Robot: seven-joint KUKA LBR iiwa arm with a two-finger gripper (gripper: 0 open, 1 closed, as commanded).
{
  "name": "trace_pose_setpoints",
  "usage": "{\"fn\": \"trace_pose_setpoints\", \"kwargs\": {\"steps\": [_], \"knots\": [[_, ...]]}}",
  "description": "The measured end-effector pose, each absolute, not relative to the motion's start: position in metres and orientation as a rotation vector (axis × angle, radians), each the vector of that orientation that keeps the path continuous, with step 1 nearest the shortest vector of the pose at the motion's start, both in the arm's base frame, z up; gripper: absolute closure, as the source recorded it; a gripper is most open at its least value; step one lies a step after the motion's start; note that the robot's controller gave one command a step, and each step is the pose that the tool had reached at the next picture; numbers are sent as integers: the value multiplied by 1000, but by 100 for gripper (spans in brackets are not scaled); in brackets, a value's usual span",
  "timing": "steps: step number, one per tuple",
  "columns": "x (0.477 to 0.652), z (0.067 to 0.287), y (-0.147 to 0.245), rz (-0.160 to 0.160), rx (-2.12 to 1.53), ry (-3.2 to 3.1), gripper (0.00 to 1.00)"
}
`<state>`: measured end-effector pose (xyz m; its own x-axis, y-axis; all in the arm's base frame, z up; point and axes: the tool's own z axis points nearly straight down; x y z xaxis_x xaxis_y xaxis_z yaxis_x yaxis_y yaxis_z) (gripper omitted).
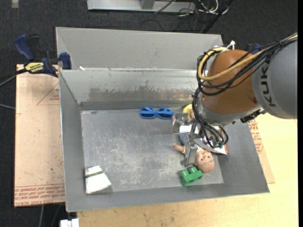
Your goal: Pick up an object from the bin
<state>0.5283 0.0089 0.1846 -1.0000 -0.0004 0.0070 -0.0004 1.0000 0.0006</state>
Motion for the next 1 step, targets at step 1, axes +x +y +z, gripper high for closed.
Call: {"fn": "trace_pose_setpoints", "kwargs": {"steps": [1], "knots": [[530, 189, 9, -1, 0, -3142, 0]]}}
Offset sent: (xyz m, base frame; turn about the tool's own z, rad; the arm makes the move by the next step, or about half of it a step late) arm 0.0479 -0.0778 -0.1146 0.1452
